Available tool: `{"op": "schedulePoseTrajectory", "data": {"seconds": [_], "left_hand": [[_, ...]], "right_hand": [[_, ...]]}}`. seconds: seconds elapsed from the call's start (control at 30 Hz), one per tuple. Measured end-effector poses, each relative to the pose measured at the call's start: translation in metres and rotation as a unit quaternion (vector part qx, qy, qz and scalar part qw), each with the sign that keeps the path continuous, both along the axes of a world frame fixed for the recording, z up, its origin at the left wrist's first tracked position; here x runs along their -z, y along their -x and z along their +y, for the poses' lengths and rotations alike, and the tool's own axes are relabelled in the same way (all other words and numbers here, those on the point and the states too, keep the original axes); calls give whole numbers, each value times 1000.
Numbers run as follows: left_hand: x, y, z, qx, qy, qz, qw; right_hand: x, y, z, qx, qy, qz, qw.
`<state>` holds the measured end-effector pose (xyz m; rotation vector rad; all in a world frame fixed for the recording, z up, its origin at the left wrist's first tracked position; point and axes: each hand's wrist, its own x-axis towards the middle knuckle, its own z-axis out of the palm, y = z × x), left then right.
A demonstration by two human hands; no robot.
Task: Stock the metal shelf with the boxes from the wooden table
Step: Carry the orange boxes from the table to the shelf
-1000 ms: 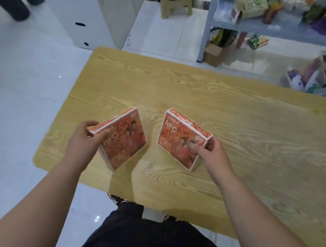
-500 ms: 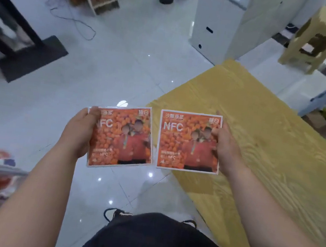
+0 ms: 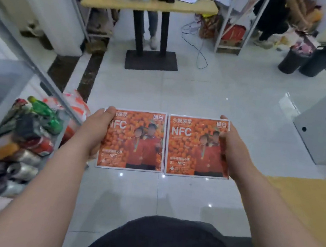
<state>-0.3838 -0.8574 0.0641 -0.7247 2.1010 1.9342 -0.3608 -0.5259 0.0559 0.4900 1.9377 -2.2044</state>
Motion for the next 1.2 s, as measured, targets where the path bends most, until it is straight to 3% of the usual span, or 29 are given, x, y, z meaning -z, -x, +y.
{"op": "schedulePoseTrajectory", "data": {"seconds": [0.17,0.3,0.47,0.8,1.0,1.2], "left_hand": [[-1,-1,-61,-94,-31,-10,995],[3,-1,-84,-167,-46,-15,985],[-8,11,-110,-298,-8,0,954],[-75,27,-126,-533,58,70,841],[-130,11,-136,-612,64,137,776],[-195,-14,-158,-652,145,218,711]], "right_hand": [[9,71,-63,-112,-42,1,993],[22,124,-95,-207,-131,37,969],[20,207,-157,-350,-137,67,924],[-34,333,-298,-529,-2,115,841],[-96,354,-381,-610,52,160,774],[-170,337,-467,-654,99,221,716]]}}
